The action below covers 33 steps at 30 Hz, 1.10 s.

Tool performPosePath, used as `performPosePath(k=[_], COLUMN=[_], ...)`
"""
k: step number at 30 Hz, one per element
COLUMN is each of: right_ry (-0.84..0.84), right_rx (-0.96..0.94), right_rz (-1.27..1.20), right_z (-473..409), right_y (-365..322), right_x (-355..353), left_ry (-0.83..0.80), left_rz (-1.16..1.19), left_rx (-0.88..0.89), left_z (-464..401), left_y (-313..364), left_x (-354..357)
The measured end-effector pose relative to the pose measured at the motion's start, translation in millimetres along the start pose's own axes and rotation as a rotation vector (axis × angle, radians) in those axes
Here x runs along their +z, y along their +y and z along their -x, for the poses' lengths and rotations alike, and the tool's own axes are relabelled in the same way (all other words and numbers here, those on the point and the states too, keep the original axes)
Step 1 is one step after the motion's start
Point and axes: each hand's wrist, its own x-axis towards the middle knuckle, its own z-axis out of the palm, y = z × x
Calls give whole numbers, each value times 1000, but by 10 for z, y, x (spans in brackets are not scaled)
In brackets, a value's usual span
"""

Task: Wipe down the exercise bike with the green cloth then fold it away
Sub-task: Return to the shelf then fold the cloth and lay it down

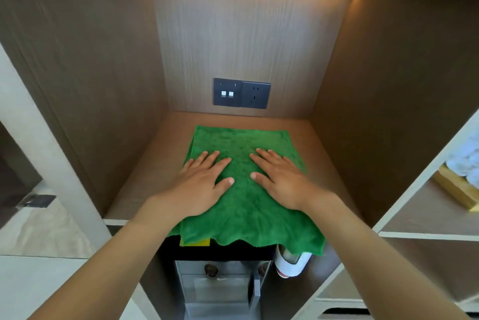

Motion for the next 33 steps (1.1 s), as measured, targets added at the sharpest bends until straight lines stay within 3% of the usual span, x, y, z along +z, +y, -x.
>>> performPosePath(k=[10,13,16,19,23,26,29,33], right_ry=[11,128,225,154,112,150,191,379], right_rx=[29,-63,-257,-298,-302,-349,-354,-361], right_rz=[41,-38,-260,-270,-211,-95,-139,-140], right_z=[-481,-188,331,666,889,981,1029,1098], right_y=[378,253,43,-9,36,77,97,237], right_x=[-219,-259,-235,-78,118,232,250,263], left_ry=[80,238,368,283,203,327,439,484], left_rz=[-18,-46,136,239,177,122,105,143], left_rx=[-12,64,226,251,231,262,297,330], left_z=[-602,-340,154,538,749,807,827,843], left_y=[104,182,330,397,354,352,328,294], left_x=[-61,-60,-1,123,305,431,508,489])
